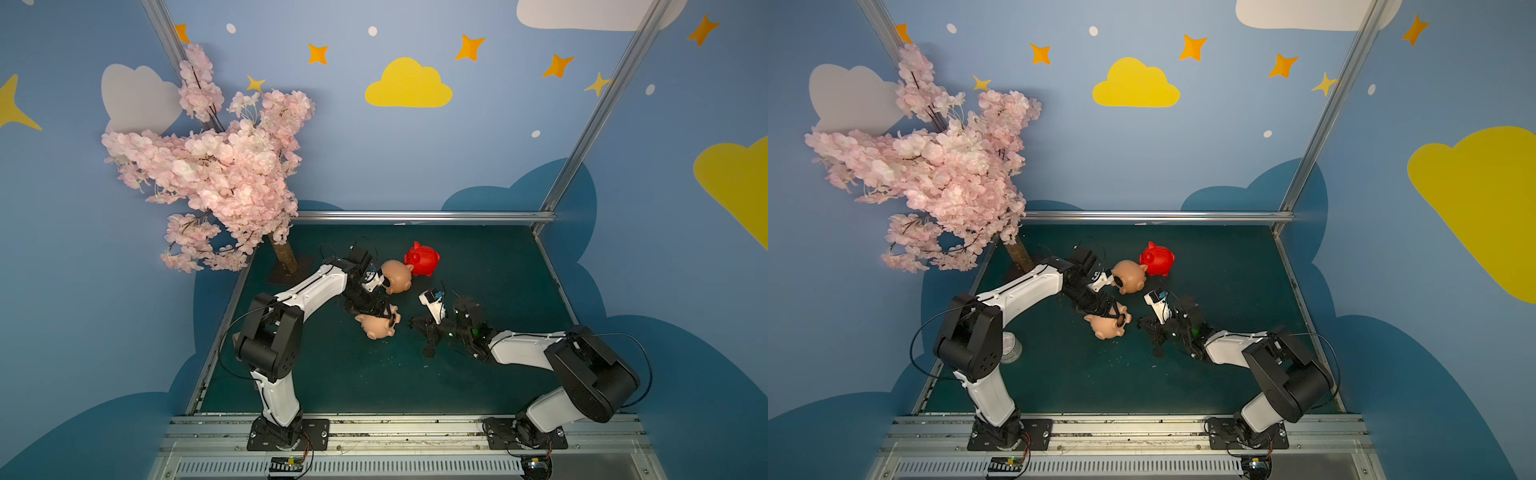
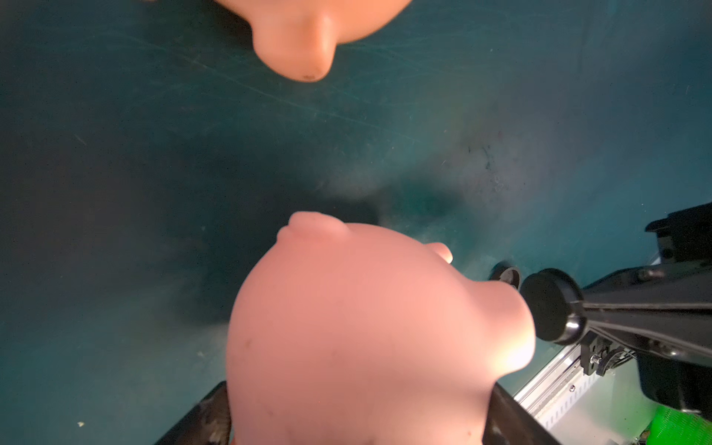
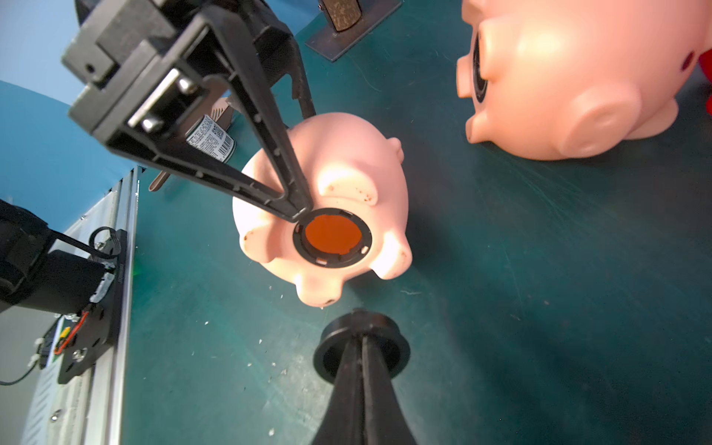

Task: Close piggy banks
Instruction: Insert the knob into the piggy bank.

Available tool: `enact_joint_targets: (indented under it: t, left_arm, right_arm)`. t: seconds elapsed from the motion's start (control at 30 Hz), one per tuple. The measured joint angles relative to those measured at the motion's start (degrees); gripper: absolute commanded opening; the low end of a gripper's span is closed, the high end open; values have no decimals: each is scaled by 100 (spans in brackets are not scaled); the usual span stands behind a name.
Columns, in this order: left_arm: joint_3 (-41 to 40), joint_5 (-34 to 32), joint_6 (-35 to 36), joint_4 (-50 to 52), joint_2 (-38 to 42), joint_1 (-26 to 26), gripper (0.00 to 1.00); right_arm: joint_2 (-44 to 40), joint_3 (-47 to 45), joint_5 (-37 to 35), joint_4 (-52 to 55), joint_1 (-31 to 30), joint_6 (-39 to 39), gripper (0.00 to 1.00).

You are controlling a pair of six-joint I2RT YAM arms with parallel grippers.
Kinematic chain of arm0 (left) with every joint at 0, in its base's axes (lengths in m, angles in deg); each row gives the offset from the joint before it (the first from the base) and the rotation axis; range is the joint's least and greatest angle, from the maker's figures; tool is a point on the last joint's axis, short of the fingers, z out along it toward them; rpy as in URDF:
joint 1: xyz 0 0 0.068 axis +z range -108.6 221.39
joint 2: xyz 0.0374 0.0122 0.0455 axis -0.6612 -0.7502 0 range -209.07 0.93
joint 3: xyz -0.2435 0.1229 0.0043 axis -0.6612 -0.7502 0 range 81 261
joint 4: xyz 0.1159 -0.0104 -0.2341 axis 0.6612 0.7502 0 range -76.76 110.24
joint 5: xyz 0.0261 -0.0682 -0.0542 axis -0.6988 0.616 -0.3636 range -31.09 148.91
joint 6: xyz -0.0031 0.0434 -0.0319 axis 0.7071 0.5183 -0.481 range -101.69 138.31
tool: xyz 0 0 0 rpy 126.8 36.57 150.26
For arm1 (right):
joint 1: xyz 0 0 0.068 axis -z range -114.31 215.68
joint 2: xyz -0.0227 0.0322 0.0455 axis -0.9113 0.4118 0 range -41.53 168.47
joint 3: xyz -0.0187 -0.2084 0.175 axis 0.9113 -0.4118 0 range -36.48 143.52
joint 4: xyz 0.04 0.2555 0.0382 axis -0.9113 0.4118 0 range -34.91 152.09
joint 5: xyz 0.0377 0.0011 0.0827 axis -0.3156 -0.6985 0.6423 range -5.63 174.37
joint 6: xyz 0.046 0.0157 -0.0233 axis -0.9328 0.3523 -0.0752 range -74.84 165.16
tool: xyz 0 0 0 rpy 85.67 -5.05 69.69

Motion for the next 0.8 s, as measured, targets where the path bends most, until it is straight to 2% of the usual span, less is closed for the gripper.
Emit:
enact_joint_targets:
  t: [0.47, 0.8]
  left_arm:
    - [13, 48, 4, -133, -48, 26, 77]
    - [15, 127, 15, -197, -72, 66, 77]
  right_arm:
    - [431, -365, -28, -1641, -9, 568, 0]
    - [564, -304, -15, -1773, -13, 651, 0]
